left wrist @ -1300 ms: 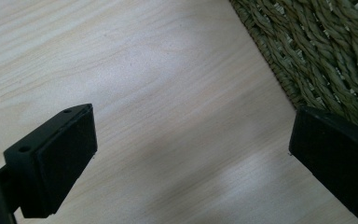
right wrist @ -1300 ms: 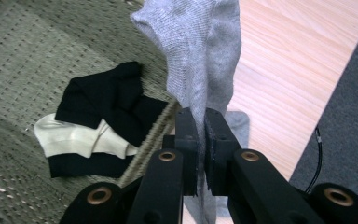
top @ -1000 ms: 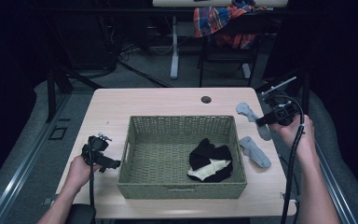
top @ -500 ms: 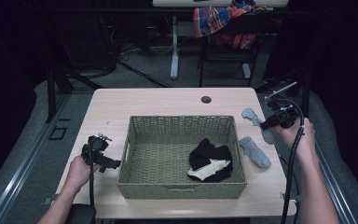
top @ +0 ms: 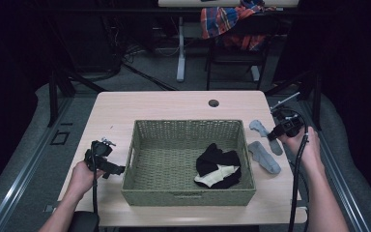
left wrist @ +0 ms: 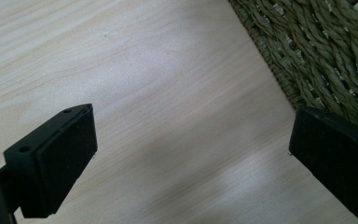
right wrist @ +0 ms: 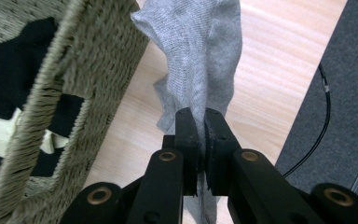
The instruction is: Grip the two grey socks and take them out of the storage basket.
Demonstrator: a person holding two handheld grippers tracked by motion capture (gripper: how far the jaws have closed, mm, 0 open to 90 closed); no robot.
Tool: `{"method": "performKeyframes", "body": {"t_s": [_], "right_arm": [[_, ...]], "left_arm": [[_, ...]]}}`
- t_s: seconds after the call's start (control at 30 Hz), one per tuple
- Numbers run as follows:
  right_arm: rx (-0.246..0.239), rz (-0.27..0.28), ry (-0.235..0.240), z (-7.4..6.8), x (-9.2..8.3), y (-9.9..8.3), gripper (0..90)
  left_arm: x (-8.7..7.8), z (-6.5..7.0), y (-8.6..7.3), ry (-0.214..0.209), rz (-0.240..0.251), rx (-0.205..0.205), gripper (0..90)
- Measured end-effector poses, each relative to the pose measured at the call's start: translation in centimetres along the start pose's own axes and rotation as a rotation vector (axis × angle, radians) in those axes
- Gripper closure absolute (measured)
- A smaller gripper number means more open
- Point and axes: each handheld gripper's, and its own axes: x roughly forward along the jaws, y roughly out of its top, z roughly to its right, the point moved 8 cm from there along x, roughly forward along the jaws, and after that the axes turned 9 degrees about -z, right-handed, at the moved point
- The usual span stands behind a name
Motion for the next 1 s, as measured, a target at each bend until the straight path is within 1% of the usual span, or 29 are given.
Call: {"method": "performKeyframes", "body": {"t_s": [0.1, 0.2, 0.3, 0.37, 0.4, 0.43, 0.47, 0.5, 0.53, 0.57, 0.6, 0.63, 0.67, 0.7, 0.73, 0.8, 0.87, 0.93, 0.97, 1.0], "right_arm": [[0.002, -0.015, -0.006, 0.0, 0.9, 0.0, 86.2], [0.001, -0.041, -0.008, -0.1, 2.1, 0.1, 86.2], [-0.012, -0.078, -0.011, -0.1, 3.5, 0.0, 86.2], [-0.015, -0.086, -0.013, 0.0, 4.2, 0.0, 86.2], [-0.009, -0.088, -0.022, 0.1, 4.5, 0.0, 86.2], [0.001, -0.082, -0.015, 0.0, 5.0, 0.0, 86.2], [-0.004, -0.090, -0.014, 0.0, 5.4, 0.0, 86.1], [-0.020, -0.108, -0.003, -0.1, 5.6, -0.1, 86.1], [-0.007, -0.096, -0.001, -0.2, 5.9, 0.0, 86.0], [-0.019, -0.111, 0.010, -0.3, 6.1, -0.1, 85.9], [-0.011, -0.107, 0.005, -0.3, 6.3, 0.0, 85.2], [-0.017, -0.108, 0.010, -0.4, 6.4, 0.0, 83.4], [-0.028, -0.111, 0.013, -0.3, 6.3, 0.0, 79.2], [-0.019, -0.096, 0.020, -0.4, 6.4, 0.1, 77.2], [-0.024, -0.094, 0.020, -0.5, 6.4, 0.1, 74.9], [-0.024, -0.088, 0.014, -0.5, 6.3, 0.2, 65.1], [-0.038, -0.078, 0.024, -0.5, 6.0, 0.3, 56.4], [-0.045, -0.064, 0.016, -0.3, 5.4, 0.3, 44.7], [-0.037, -0.036, 0.025, -0.4, 5.2, 0.4, 39.7], [-0.048, -0.023, 0.032, -0.3, 4.8, 0.4, 35.8]], "left_arm": [[0.0, 0.0, 0.0, 0.000, 0.000, 0.000, 1.1], [0.0, 0.0, 0.0, 0.000, 0.000, 0.001, 1.0], [0.0, 0.0, 0.0, 0.000, 0.001, 0.000, 1.1], [0.0, 0.0, 0.0, 0.000, 0.000, -0.001, 1.1], [0.0, 0.0, 0.0, 0.000, -0.001, 0.000, 1.1], [0.0, 0.0, 0.0, 0.000, 0.000, -0.001, 1.1], [0.0, 0.0, 0.0, 0.000, 0.000, -0.001, 1.1], [0.0, 0.0, 0.0, 0.000, 0.001, 0.001, 1.1], [0.0, 0.0, 0.0, 0.000, 0.002, 0.002, 1.1], [0.0, 0.0, 0.0, 0.000, 0.001, 0.000, 1.1], [0.0, 0.0, 0.0, 0.000, 0.000, 0.000, 1.1], [0.0, 0.0, 0.0, 0.000, 0.000, 0.000, 1.0], [0.0, 0.0, 0.0, 0.001, -0.001, -0.001, 1.1], [0.0, 0.0, 0.0, 0.001, 0.000, -0.001, 1.1], [0.0, 0.0, 0.0, 0.000, -0.001, -0.001, 1.1], [0.0, 0.0, 0.0, 0.001, 0.001, -0.001, 1.1], [0.0, 0.0, 0.0, 0.001, 0.002, 0.000, 1.1], [-0.1, 0.0, 0.0, 0.001, 0.004, -0.002, 1.1], [-0.1, 0.0, 0.0, -0.001, 0.002, -0.002, 1.1], [-0.1, 0.0, 0.0, -0.001, 0.002, -0.002, 1.1]]}}
